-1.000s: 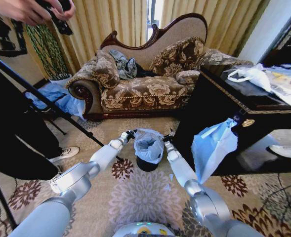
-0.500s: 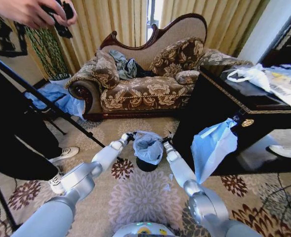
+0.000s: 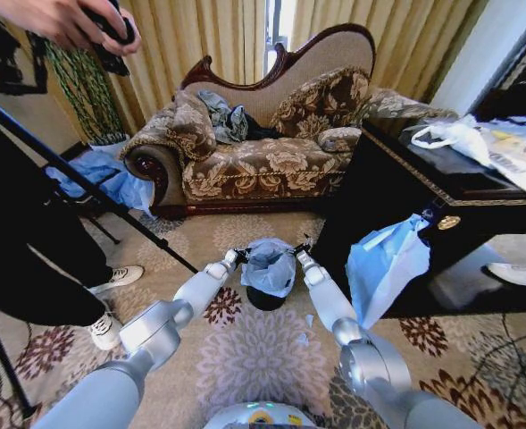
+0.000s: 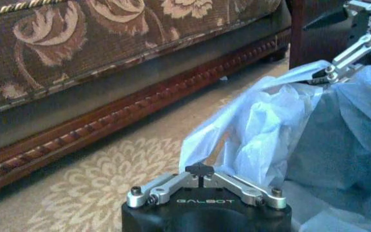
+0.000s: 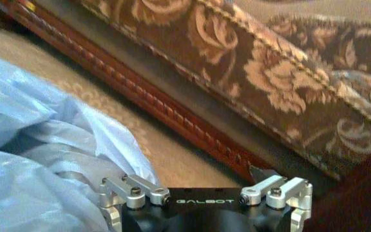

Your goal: Place a garbage bag over the trash bin.

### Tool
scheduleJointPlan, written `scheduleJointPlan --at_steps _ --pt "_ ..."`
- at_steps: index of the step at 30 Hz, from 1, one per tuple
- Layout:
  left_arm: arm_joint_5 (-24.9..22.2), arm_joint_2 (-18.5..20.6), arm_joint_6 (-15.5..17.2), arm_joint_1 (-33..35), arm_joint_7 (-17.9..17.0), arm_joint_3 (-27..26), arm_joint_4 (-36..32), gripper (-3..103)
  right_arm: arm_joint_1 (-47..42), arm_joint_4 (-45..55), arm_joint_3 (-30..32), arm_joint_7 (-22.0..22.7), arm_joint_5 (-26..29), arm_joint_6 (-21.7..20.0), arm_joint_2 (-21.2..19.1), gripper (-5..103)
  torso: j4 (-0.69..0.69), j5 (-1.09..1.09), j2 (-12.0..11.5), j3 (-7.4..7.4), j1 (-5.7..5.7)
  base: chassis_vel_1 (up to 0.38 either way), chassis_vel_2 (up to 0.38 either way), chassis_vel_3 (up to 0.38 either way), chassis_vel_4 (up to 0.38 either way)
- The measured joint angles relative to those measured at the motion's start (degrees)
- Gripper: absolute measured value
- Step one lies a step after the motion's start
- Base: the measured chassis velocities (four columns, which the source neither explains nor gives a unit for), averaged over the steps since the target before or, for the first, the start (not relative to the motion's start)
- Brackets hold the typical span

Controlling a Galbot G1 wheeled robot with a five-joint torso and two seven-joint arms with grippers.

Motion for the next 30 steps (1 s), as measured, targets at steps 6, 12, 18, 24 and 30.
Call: scheduleJointPlan --at_steps 6,12,18,24,30 --pt "-0.15 0.33 -0.11 0.01 0.3 0.04 -0.83 0 2.45 -0.89 1.39 -1.77 0.76 -5.39 -0.03 100 -0.01 0.0 0.0 0.0 0.0 0.0 0.0 0.0 0.0" --pt "-0.27 0.56 -0.31 0.3 0.86 0.18 -1.85 0 4.04 -1.22 0.95 -4.65 1.32 -10.33 -1.0 100 0.01 0.01 0.0 0.0 0.0 0.0 0.0 0.0 0.0" --pt "-0.39 0.33 -0.5 0.52 1.27 0.29 -1.67 0 3.2 -1.42 0.11 -8.82 1.12 -12.43 -2.67 100 -0.01 0.01 0.0 0.0 0.0 0.0 0.0 0.0 0.0" --pt "-0.45 0.6 -0.68 0.72 1.78 0.38 -1.41 0 2.6 -2.17 0.01 -12.13 1.08 -13.45 -3.59 100 0.0 0.0 0.0 0.01 0.0 0.0 0.0 0.0 0.0" --pt "-0.53 1.12 -0.8 0.95 1.84 0.38 -1.56 0 2.53 -2.66 -0.36 -15.04 1.09 -13.44 -4.54 100 -0.01 0.0 0.0 0.01 0.0 0.0 0.0 0.0 0.0"
